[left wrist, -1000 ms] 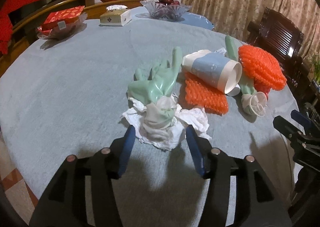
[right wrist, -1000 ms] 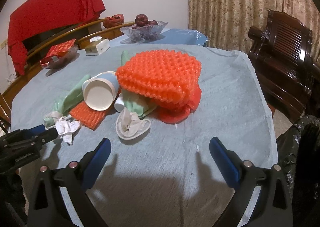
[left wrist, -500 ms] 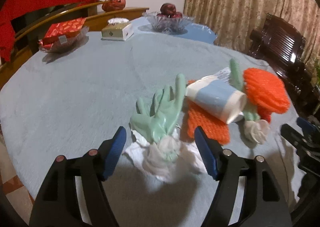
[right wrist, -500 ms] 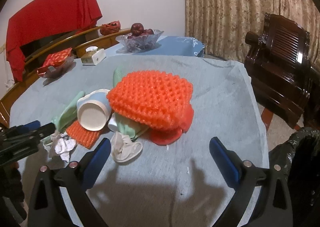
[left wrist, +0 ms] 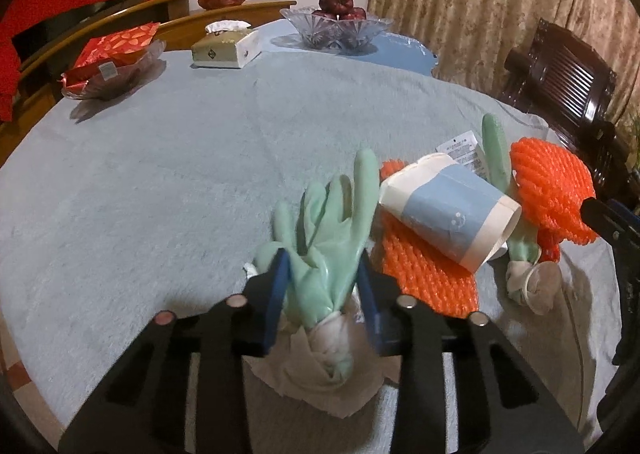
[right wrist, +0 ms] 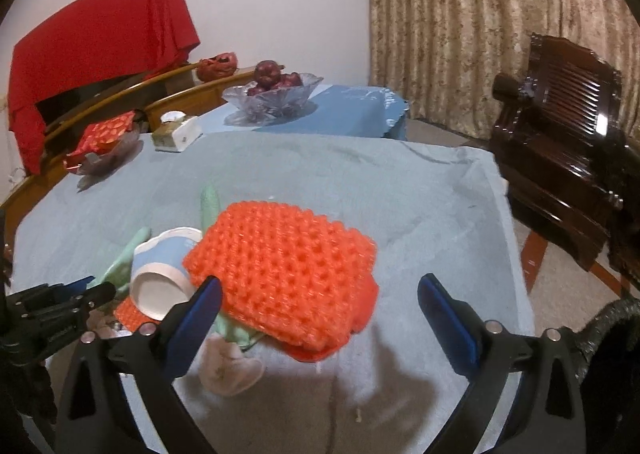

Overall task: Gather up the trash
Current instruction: 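Grasp green glove with left gripper while right gripper grasps orange foam net, then carry glove and foam net over the bin and open both grippers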

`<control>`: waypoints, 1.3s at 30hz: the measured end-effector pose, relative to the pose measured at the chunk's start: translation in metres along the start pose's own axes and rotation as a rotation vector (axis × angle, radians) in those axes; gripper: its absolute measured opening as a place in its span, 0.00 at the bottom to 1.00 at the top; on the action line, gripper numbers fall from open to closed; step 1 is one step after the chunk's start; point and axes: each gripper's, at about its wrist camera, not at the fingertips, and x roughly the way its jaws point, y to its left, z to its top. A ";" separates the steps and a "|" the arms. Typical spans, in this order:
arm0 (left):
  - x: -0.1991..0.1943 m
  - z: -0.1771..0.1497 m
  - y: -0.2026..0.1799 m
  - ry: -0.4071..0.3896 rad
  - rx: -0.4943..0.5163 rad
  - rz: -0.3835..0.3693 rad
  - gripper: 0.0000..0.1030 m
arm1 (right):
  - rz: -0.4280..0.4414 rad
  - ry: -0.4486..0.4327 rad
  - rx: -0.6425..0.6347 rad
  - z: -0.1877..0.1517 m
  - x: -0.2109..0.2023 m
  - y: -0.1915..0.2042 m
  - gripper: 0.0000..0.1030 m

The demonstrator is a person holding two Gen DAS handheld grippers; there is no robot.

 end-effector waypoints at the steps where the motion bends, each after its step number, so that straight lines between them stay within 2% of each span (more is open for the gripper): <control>1: -0.002 0.001 0.000 -0.005 -0.004 -0.001 0.25 | 0.015 0.008 -0.005 0.000 0.001 0.001 0.74; 3: -0.006 0.003 0.001 -0.013 -0.010 -0.004 0.23 | 0.038 0.035 -0.023 -0.001 0.003 0.003 0.49; 4: -0.008 0.004 0.001 -0.018 -0.013 -0.005 0.22 | 0.048 0.042 -0.029 -0.002 0.002 0.004 0.43; 5: -0.010 0.005 0.000 -0.023 -0.014 -0.006 0.21 | 0.061 0.043 -0.032 -0.003 0.001 0.005 0.32; 8: -0.019 0.008 -0.002 -0.050 -0.016 -0.012 0.20 | 0.091 0.040 -0.023 -0.003 -0.007 0.003 0.18; 15: -0.046 0.018 -0.011 -0.103 -0.011 -0.039 0.19 | 0.118 -0.012 -0.020 0.004 -0.037 0.003 0.14; 25: -0.086 0.022 -0.049 -0.152 0.035 -0.104 0.19 | 0.121 -0.092 -0.024 0.016 -0.085 0.003 0.12; 39: -0.123 0.017 -0.128 -0.185 0.115 -0.229 0.18 | 0.026 -0.179 0.006 0.015 -0.159 -0.048 0.12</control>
